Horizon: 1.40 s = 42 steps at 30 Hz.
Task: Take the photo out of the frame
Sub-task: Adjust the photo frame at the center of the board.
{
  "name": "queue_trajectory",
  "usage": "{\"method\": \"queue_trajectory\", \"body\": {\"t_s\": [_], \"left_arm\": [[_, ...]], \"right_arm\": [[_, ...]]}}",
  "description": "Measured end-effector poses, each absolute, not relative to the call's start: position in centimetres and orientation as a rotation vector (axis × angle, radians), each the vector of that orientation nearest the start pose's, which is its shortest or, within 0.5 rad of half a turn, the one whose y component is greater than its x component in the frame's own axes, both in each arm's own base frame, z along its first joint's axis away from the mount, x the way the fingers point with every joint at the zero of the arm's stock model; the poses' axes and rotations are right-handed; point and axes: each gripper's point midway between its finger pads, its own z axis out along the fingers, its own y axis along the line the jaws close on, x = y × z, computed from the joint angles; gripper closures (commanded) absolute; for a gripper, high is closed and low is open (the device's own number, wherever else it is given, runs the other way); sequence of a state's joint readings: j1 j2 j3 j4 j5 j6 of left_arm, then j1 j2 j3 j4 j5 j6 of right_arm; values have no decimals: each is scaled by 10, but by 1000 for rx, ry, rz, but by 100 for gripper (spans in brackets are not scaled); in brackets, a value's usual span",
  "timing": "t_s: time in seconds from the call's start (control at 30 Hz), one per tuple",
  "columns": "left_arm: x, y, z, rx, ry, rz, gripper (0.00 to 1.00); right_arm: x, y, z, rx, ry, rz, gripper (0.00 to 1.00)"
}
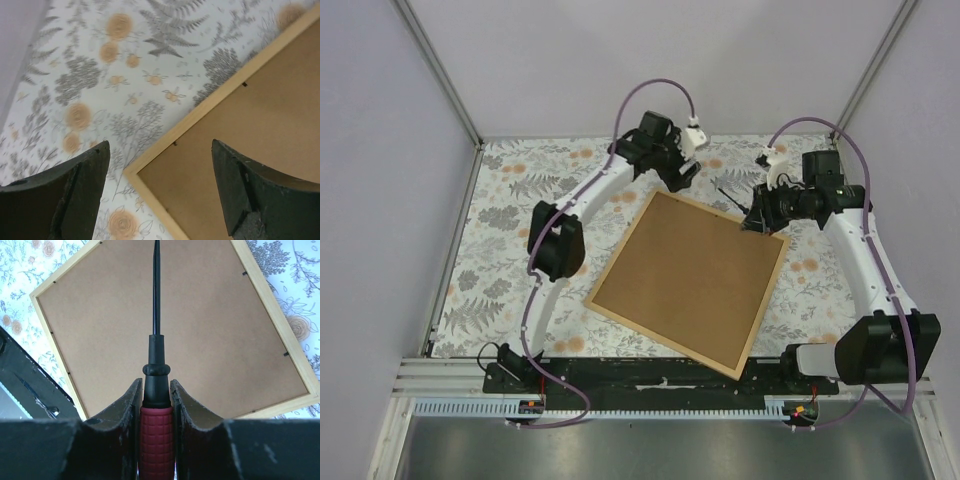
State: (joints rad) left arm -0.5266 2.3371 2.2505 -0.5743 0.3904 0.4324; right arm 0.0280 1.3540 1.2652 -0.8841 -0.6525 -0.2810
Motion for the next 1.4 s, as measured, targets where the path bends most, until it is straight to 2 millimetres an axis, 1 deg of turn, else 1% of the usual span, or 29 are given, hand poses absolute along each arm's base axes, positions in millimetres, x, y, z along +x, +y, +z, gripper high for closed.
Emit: {"method": "queue_trajectory", "body": {"t_s": [0.07, 0.13, 0.2, 0.27, 0.3, 0.37, 0.47, 0.5, 0.63, 0.8, 0.93, 1.0, 1.1, 1.17, 1.27, 1.33, 1.4], "left_arm": [[498, -377, 139, 1356, 1811, -439, 12], [489, -387, 110, 1486, 1784, -396, 12], [487, -385, 87, 1572, 1772, -356, 12], [492, -376, 68, 1634, 1770, -307, 11], [495, -370, 61, 1656, 1771, -282, 11], [501, -362, 53, 1687, 1763, -240, 11], [509, -353, 47, 1705, 1756, -200, 9], [514, -352, 48, 1705, 1744, -171, 9], [523, -354, 49, 1712, 1715, -135, 6], [532, -354, 50, 1717, 1687, -89, 8], [543, -348, 50, 1706, 1690, -23, 10], [547, -342, 50, 1694, 1704, 12, 12], [557, -326, 49, 1666, 1730, 61, 14], [565, -305, 49, 1635, 1764, 101, 15], [575, -257, 49, 1579, 1848, 170, 19], [574, -216, 46, 1521, 1943, 193, 22], [572, -182, 45, 1469, 2022, 234, 24]], "right_arm": [[298, 101, 210, -597, 2299, 695, 100], [297, 95, 214, -577, 2287, 685, 100], [296, 91, 214, -559, 2284, 679, 100], [296, 87, 212, -544, 2286, 680, 100], [295, 85, 211, -536, 2287, 681, 100], [294, 82, 212, -528, 2281, 681, 100], [291, 80, 222, -525, 2247, 672, 100], [289, 80, 226, -529, 2230, 670, 100], [286, 78, 236, -533, 2192, 665, 100], [286, 75, 235, -519, 2193, 667, 100], [286, 75, 233, -513, 2195, 672, 100], [285, 75, 233, -514, 2194, 676, 100], [285, 75, 234, -514, 2192, 682, 100], [285, 76, 234, -514, 2189, 688, 100], [284, 77, 235, -517, 2184, 700, 100], [284, 78, 235, -518, 2181, 710, 100], [283, 79, 235, -519, 2180, 715, 100]]}}
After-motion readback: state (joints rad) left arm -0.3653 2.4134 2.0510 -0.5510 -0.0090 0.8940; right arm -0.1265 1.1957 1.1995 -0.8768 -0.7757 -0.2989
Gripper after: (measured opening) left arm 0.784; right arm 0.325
